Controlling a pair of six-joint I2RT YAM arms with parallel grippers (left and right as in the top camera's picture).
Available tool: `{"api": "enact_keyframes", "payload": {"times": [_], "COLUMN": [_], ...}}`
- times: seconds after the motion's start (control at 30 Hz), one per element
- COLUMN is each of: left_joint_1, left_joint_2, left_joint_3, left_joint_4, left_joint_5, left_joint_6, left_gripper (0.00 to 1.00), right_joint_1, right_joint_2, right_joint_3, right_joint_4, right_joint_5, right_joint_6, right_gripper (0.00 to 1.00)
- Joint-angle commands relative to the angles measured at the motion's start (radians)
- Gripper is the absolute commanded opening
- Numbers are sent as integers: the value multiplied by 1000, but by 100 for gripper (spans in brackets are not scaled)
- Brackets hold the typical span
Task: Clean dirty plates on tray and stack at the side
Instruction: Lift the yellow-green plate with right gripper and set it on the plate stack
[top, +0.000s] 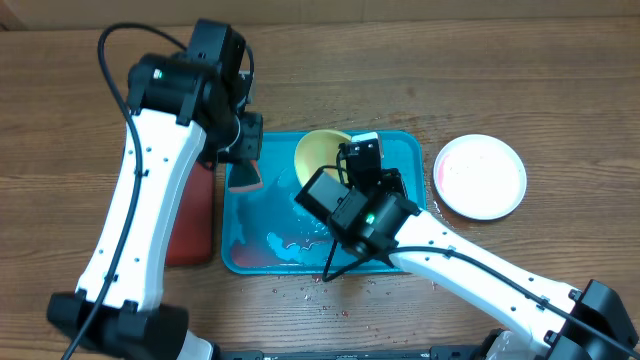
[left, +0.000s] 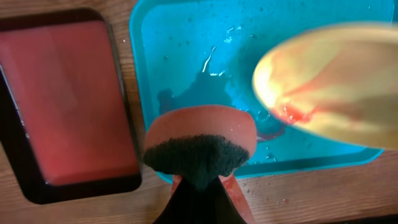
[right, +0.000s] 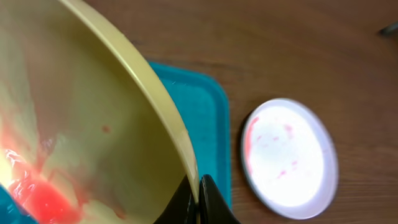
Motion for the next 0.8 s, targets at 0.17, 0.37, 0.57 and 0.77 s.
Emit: {"api": "enact_keyframes", "payload": {"times": [0.17, 0.37, 0.57, 0.77], "left_joint_1": [84, 84, 89, 190], "left_joint_2": [-117, -117, -125, -234], "left_joint_3": [-161, -227, -229, -229], "left_joint_4": [124, 198, 206, 198], "left_joint_5": [56, 63, -4, -47], "left_joint_6": [19, 2, 4, 4], "left_gripper": [4, 5, 4, 4], "right_joint_1": [113, 163, 53, -376], "right_joint_2": [-13, -13, -13, -15], "right_joint_3": [24, 24, 24, 24], "right_joint_4": [18, 38, -55, -53], "right_joint_5": [590, 637, 20, -621], "right_joint_6": [4, 27, 253, 157], "right_gripper": [4, 4, 4, 4]}}
